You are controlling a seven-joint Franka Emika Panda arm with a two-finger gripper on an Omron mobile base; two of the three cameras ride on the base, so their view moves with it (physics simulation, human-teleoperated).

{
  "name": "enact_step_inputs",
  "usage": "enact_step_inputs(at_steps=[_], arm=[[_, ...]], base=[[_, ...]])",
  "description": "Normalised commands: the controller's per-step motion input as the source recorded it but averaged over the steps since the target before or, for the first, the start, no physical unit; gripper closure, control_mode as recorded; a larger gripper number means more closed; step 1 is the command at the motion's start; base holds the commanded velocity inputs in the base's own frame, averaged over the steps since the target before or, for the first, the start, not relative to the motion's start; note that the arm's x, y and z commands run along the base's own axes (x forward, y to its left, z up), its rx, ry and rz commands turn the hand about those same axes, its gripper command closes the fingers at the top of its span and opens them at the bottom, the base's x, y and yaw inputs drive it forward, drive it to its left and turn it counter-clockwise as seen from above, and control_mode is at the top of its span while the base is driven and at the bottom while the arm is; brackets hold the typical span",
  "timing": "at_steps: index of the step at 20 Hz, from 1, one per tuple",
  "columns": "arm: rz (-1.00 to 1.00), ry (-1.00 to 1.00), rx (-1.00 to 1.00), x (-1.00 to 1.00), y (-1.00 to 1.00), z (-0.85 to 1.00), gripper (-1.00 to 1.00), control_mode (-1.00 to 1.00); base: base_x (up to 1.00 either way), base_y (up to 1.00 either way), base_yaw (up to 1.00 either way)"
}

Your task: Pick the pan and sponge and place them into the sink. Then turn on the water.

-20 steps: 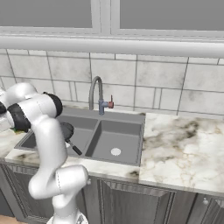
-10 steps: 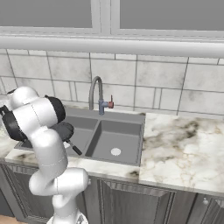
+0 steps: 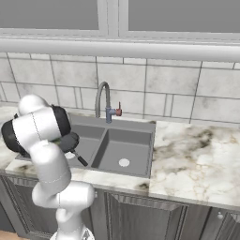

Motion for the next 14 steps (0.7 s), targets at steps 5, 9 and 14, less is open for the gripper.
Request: enact_step_inputs(at_steps=[5,9,14], arm=[[0.0,0.05,0.0,0.56,-0.31,-0.1,1.0,-1.0],[0.0,0.09,0.0,0.59,-0.11,-0.21,1.0,-1.0],[0.0,0.11,0.0,0.52,-0.01,-0.3,1.0,-1.0]], base=[[0.0,0.0,0.0],[0.0,0.0,0.0],[0.0,0.0,0.0]])
